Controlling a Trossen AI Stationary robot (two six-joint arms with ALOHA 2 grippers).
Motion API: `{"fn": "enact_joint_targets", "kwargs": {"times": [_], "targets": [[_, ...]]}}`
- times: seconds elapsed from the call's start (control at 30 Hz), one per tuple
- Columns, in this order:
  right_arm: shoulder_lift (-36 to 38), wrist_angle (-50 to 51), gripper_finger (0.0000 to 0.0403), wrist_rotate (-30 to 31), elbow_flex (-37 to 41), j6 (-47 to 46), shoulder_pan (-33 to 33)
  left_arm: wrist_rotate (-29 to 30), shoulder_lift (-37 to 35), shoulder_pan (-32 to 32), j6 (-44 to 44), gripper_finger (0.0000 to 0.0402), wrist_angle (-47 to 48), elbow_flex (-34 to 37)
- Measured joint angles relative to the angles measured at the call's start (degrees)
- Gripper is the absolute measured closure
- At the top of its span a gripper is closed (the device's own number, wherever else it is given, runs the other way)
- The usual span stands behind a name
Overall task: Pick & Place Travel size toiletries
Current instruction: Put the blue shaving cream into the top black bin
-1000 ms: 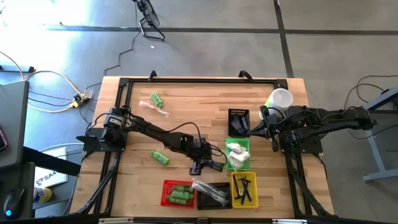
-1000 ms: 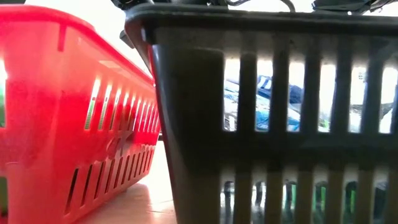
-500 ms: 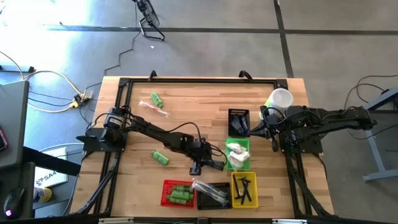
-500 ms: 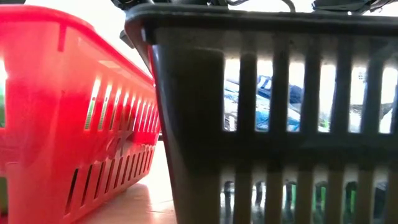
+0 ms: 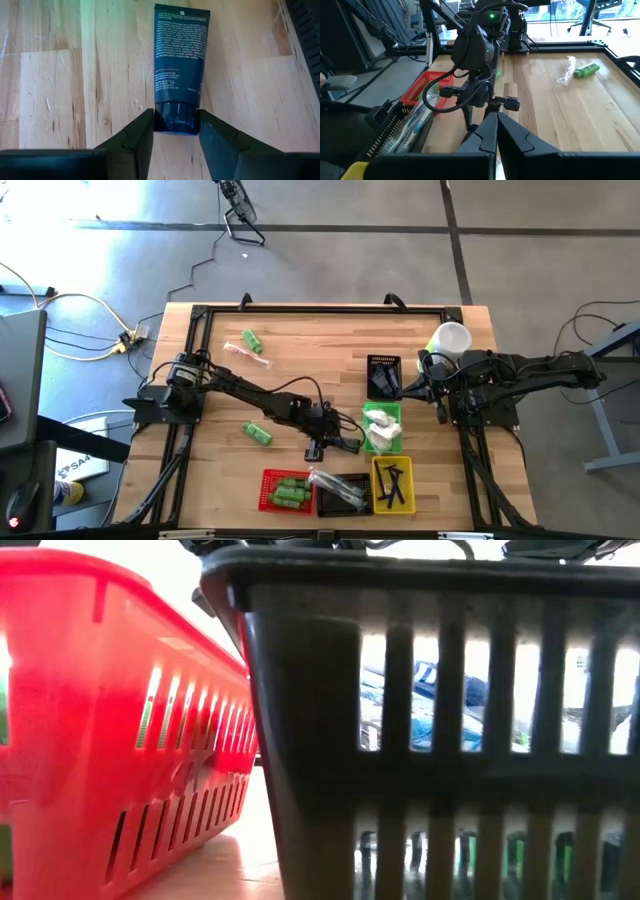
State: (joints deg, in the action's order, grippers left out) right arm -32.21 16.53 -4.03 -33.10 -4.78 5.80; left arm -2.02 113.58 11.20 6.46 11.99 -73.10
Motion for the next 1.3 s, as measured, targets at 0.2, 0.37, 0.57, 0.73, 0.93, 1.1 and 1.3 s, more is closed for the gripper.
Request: {"fn": "enact_joint_targets", "kwargs": {"times": [0.2, 0.37, 0.57, 0.73, 0.93, 1.1, 1.3], "targets": [[0.0, 0.0, 0.0401, 0.0, 0.0, 0.0, 0.0, 0.1, 0.0, 0.0, -0.2, 0.0263, 0.2, 0.0], [0.0, 0.1, 0.0401, 0.0, 0.0, 0.0, 0.0, 0.2, 0.0, 0.0, -1.3, 0.0263, 1.1, 0.0], [0.0, 0.1, 0.0401, 0.0, 0.0, -0.2, 0.0, 0.8, -1.3, -1.2, -2.3, 0.0263, 4.2, 0.0], [0.0, 0.0, 0.0401, 0.6, 0.0, -0.2, 0.0, 1.3, -4.5, -2.1, -3.4, 0.0263, 4.6, 2.9], [0.0, 0.1, 0.0401, 0.7, -0.1, -1.7, 0.0, 6.0, -11.8, -2.4, -2.7, 0.0263, -0.3, 10.3], [0.0, 0.1, 0.0401, 0.5, -0.1, -1.7, 0.0, 14.5, -20.4, -2.2, -0.4, 0.0263, -2.4, 16.7], [-0.1, -0.9, 0.0401, 1.6, -0.1, -0.6, 0.0, 24.2, -28.4, -2.2, 0.1, 0.0263, -3.7, 19.9]]}}
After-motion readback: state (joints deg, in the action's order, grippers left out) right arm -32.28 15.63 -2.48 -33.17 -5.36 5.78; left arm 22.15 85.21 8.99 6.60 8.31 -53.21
